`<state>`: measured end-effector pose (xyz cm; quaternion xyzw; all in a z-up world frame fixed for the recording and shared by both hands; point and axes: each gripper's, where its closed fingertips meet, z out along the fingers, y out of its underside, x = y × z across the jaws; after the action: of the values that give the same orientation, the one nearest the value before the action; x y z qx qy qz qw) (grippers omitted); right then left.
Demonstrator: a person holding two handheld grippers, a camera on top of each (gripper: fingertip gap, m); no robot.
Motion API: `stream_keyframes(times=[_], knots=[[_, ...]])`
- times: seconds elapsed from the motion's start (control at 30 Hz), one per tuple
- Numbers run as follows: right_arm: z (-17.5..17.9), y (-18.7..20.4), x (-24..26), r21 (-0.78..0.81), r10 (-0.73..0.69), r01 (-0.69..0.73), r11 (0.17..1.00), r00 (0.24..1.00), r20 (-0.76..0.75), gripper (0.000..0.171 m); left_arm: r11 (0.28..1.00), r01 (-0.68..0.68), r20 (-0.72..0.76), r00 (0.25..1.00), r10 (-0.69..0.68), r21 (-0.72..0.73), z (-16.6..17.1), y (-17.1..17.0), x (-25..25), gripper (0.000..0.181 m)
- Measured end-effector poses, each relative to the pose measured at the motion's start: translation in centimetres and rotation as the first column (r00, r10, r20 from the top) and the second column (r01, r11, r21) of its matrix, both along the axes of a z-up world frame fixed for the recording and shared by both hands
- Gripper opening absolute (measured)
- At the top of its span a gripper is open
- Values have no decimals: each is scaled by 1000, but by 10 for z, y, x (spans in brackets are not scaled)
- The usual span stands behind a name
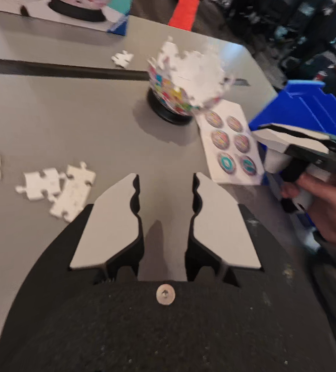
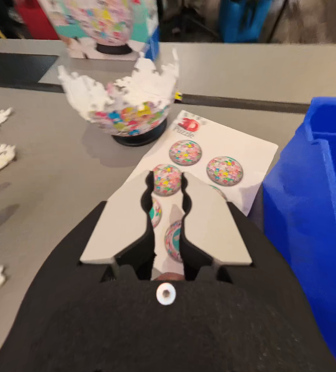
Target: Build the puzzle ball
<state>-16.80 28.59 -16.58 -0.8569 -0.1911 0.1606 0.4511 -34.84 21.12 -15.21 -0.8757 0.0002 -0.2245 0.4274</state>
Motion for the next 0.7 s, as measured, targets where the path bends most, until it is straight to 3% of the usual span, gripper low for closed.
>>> stream_keyframes(times=[0.1, 0.23, 0.33, 0.47, 0.57, 0.7], knots=[[-8, 27, 4, -48, -92, 91, 995, 996, -8, 6, 994, -32, -99, 995, 22, -104, -18, 48, -8, 0], [-28, 50, -15, -169, -99, 77, 983, 987, -125, 4, 977, -134, -39, 991, 129, -164, -31, 106, -24, 0], [-39, 49, -36, -181, 126, -137, 974, 990, -70, 12, 972, -92, 74, 991, 111, -215, -37, 143, -28, 0], [-45, 39, -60, -162, 353, -341, 926, 934, 50, 41, 956, 170, 165, 977, -133, -238, -38, 178, -9, 0], [-45, 41, -69, -122, 403, -388, 914, 902, 153, 68, 914, 293, 138, 955, -263, -282, -47, 192, 1, 0], [-49, 48, -77, -156, 419, -398, 904, 899, 131, 73, 847, 416, 176, 909, -377, -332, -55, 196, 19, 0]])
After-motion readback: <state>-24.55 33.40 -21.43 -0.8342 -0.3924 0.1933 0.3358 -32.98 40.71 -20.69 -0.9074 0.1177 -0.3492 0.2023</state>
